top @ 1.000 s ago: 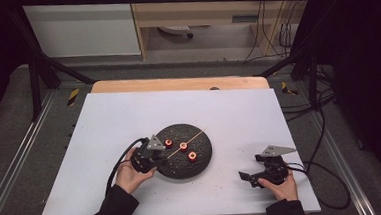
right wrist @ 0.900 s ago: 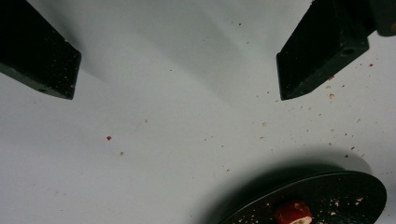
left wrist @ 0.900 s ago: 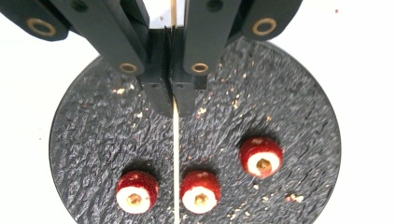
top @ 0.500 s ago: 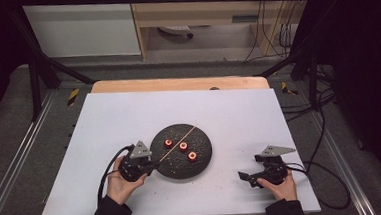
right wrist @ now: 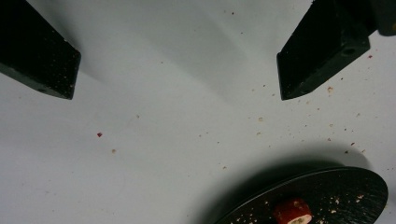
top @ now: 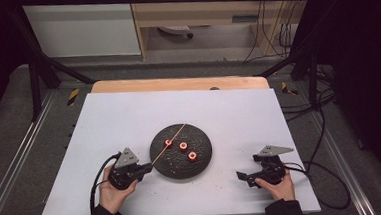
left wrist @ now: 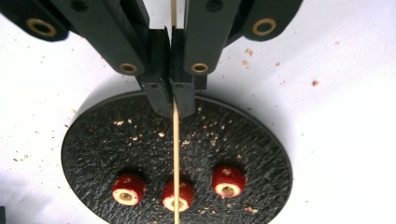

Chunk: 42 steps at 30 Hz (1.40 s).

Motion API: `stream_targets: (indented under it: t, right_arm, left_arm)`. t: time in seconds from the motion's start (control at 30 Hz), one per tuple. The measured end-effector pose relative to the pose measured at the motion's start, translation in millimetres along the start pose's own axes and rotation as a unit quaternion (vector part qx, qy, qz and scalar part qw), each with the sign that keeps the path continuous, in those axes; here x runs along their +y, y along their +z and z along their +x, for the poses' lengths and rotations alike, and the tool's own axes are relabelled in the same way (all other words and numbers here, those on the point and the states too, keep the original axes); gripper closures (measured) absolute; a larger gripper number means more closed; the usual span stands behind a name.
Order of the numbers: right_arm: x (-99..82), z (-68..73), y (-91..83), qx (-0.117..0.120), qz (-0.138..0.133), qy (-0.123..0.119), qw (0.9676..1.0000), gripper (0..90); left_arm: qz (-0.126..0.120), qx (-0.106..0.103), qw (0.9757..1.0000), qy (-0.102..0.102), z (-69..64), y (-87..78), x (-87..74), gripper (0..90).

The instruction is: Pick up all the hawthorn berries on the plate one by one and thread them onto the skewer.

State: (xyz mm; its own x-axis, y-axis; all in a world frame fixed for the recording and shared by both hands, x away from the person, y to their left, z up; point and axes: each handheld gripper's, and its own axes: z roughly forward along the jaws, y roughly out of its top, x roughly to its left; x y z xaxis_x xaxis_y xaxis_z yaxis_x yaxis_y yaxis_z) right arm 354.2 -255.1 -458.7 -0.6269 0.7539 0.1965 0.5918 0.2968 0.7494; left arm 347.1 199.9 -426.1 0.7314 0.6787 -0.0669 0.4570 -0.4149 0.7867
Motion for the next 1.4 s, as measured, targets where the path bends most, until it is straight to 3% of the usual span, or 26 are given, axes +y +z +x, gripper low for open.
stream_targets:
  t: [0.3,0.63,1.1,1.4]
  right_arm:
    - [6.1,8.2,6.5,-0.002,0.001,0.003,1.0,0.5]
    - [25.2,26.1,12.6,-0.006,0.008,-0.017,0.9998,0.6]
    - [88.7,68.1,45.3,-0.008,0.057,-0.058,0.9967,2.8]
    - [115.6,82.2,62.3,-0.006,0.086,-0.073,0.9936,7.5]
  left_arm:
    - [-0.015,0.001,0.9999,-0.006,2.9,-7.0,-8.5,88.0]
    - [-0.021,-0.001,0.9998,-0.002,1.3,-11.2,-16.7,87.9]
    - [-0.031,0.004,0.9995,-0.006,5.3,-17.4,-21.7,87.9]
    - [-0.032,0.006,0.9994,-0.012,8.2,-16.5,-23.9,87.9]
